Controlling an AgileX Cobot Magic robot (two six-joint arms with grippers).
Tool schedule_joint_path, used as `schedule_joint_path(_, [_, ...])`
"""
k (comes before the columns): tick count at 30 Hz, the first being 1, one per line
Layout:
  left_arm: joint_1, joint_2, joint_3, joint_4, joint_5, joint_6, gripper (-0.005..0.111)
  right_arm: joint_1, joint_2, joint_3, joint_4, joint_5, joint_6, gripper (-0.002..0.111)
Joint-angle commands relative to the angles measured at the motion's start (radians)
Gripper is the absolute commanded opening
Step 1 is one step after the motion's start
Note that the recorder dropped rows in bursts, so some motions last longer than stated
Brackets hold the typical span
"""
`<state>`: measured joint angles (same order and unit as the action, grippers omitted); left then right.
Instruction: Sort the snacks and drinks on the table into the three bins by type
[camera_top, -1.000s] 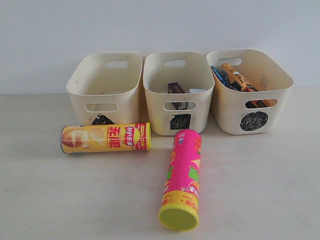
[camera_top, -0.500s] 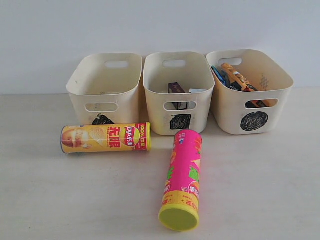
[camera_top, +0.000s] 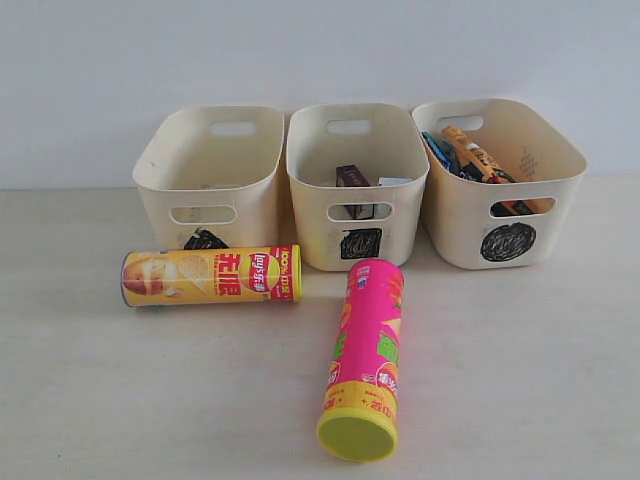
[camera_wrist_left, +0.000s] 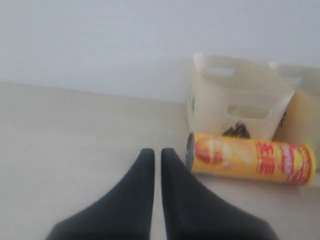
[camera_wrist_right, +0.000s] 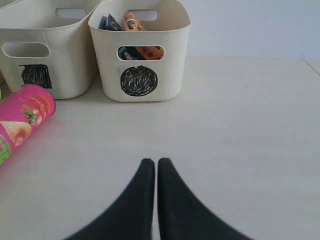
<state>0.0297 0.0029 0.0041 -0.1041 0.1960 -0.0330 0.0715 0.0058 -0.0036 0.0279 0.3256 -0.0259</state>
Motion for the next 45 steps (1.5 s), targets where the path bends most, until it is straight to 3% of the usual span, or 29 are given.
schedule_joint_path(1, [0.000,-0.003,-0.004,-0.182,-0.169,-0.039,0.004,-0.002,-0.006,0.004,-0.011,-0.003,-0.005,0.000])
schedule_joint_path(6, [0.000,-0.003,-0.004,-0.191,-0.528,-0.182,0.004,-0.002,-0.006,0.004,-0.011,-0.003,-0.005,0.000])
schedule_joint_path(10, [0.000,0.088,-0.195,0.069,-0.542,-0.310,0.004,-0.002,-0.006,0.004,-0.011,-0.003,-0.001,0.000])
schedule_joint_path(17, [-0.002,0.395,-0.461,0.256,-0.331,-0.318,0.004,-0.002,-0.006,0.004,-0.011,-0.003,-0.001,0.000])
schedule_joint_path(19, [-0.023,0.534,-0.584,0.356,-0.132,-0.318,0.004,-0.002,-0.006,0.004,-0.011,-0.003,-0.001,0.000])
schedule_joint_path(23, [-0.076,0.702,-0.756,0.332,0.190,-0.140,0.004,-0.002,-0.006,0.004,-0.011,-0.003,-0.001,0.000])
schedule_joint_path(25, [-0.125,0.828,-0.869,0.225,0.399,0.014,0.004,-0.002,-0.006,0.004,-0.011,-0.003,-0.001,0.000])
schedule_joint_path(30, [-0.194,1.017,-0.999,0.050,0.639,0.199,0.004,-0.002,-0.006,0.004,-0.011,-0.003,-0.001,0.000])
schedule_joint_path(31, [-0.236,1.071,-1.018,0.047,0.673,0.199,0.004,-0.002,-0.006,0.004,-0.011,-0.003,-0.001,0.000])
schedule_joint_path(37, [-0.480,1.252,-1.022,0.049,0.597,0.161,0.004,-0.002,-0.006,0.004,-0.011,-0.003,0.001,0.000])
schedule_joint_path(45, [-0.684,1.473,-1.161,0.051,0.556,0.116,0.004,-0.002,-0.006,0.004,-0.011,-0.003,0.001,0.000])
